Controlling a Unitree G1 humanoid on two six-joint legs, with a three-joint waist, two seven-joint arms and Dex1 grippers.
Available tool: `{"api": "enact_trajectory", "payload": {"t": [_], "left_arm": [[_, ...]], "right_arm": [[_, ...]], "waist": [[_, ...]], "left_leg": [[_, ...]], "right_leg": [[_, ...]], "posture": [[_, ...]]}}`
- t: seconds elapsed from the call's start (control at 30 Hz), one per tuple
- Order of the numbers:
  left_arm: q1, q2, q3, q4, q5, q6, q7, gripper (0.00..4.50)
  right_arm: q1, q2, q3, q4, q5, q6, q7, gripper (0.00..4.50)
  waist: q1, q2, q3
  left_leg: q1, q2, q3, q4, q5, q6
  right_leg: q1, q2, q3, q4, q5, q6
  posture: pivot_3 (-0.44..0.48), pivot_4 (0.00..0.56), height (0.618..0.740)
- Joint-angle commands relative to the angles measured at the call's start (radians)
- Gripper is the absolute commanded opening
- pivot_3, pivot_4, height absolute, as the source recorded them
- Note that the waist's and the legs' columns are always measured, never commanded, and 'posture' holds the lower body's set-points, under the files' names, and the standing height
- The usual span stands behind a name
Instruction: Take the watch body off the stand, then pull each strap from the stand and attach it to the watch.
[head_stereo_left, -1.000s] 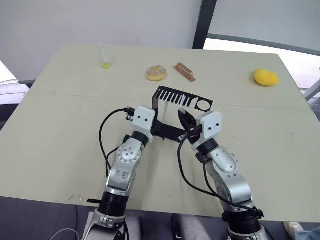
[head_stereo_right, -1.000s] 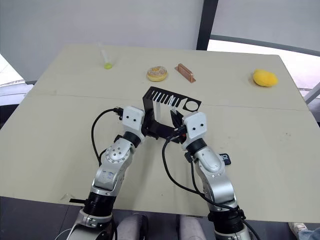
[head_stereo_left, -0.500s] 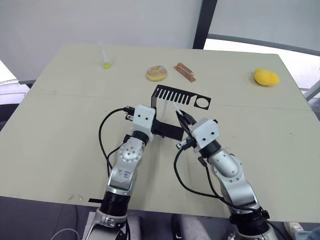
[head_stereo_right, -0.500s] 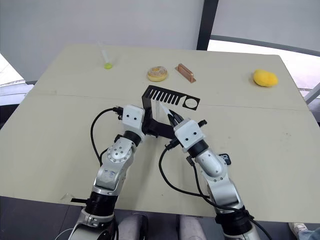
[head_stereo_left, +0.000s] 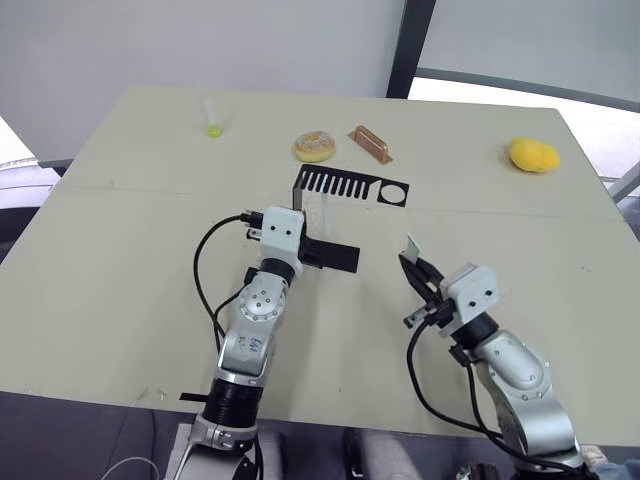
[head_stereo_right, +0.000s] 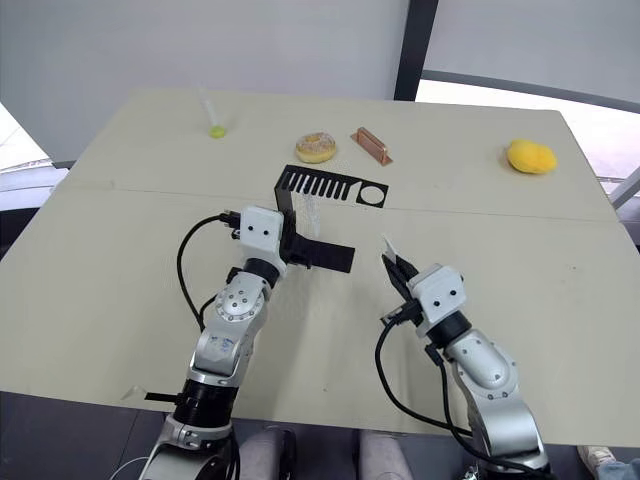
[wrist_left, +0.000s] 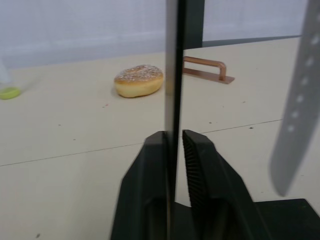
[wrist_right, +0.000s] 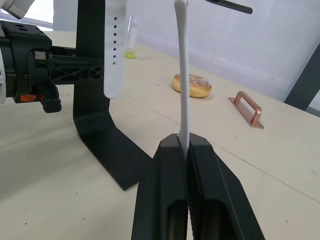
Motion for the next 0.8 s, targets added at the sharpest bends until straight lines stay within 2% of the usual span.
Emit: {"api": "enact_trajectory", "payload": {"t": [0.03,0.17,0.3,0.47,0.57,0.63,0.7,0.8], "left_arm": [[0.012,0.002,0.002,-0.051,-0.029,0.0,-0.034,2.44],[0.068,0.046,0.02,-0.115,-0.063,0.025,-0.094,4.44],[0.138,0.119,0.073,-0.212,-0.12,0.074,-0.162,4.48],[0.252,0.285,0.179,-0.316,-0.254,0.103,-0.345,4.48],[0.307,0.4,0.254,-0.33,-0.378,0.077,-0.517,4.48],[0.322,0.485,0.322,-0.321,-0.51,0.031,-0.705,4.48],[0.324,0.595,0.384,-0.272,-0.616,0.088,-0.852,4.48],[0.297,0.727,0.426,-0.195,-0.76,0.238,-0.978,4.48]], "right_arm": [[-0.008,-0.009,-0.023,-0.057,0.048,0.011,0.027,0.0],[0.002,-0.036,-0.045,-0.069,0.108,0.035,0.07,0.0],[0.019,-0.07,-0.093,-0.074,0.231,0.079,0.135,0.0],[0.021,-0.108,-0.17,-0.074,0.394,0.172,0.182,0.0],[0.027,-0.146,-0.213,-0.076,0.507,0.246,0.222,0.0],[0.029,-0.187,-0.236,-0.075,0.599,0.32,0.256,0.0],[0.026,-0.227,-0.246,-0.079,0.699,0.395,0.296,0.0],[-0.003,-0.259,-0.231,-0.09,0.844,0.504,0.321,0.0]], "waist": [[-0.001,0.0,0.0],[-0.003,0.0,0.0],[-0.002,0.0,0.0],[-0.003,0.0,0.0],[-0.003,0.0,0.0],[-0.003,0.0,0.0],[-0.003,0.0,0.0],[-0.004,0.001,0.0]], "left_leg": [[0.0,0.0,0.0,0.0,0.0,0.0],[0.0,0.0,0.0,0.0,0.0,0.0],[0.0,0.0,0.0,0.0,0.0,0.0],[0.001,0.001,0.0,0.0,0.0,0.0],[0.001,0.001,0.0,-0.001,0.0,0.001],[0.001,0.001,0.0,-0.001,0.0,0.001],[0.001,0.001,-0.001,-0.001,-0.001,0.001],[0.002,0.001,-0.002,-0.002,-0.001,0.002]], "right_leg": [[0.0,0.0,0.0,0.0,0.0,0.0],[0.0,0.0,0.0,0.0,0.0,0.0],[0.0,0.0,0.0,0.0,0.0,0.0],[0.001,0.0,0.0,0.0,0.0,0.0],[0.001,0.0,0.0,0.0,0.0,-0.001],[0.001,-0.001,0.0,0.0,0.0,-0.001],[0.001,-0.001,-0.001,-0.001,-0.001,-0.001],[0.002,-0.002,-0.001,-0.002,-0.001,-0.003]], "posture": [[0.0,0.15,0.74],[0.0,0.15,0.74],[0.0,0.15,0.74],[0.0,0.15,0.74],[0.0,0.15,0.74],[0.0,0.15,0.74],[0.0,0.15,0.74],[0.0,0.15,0.74]]}}
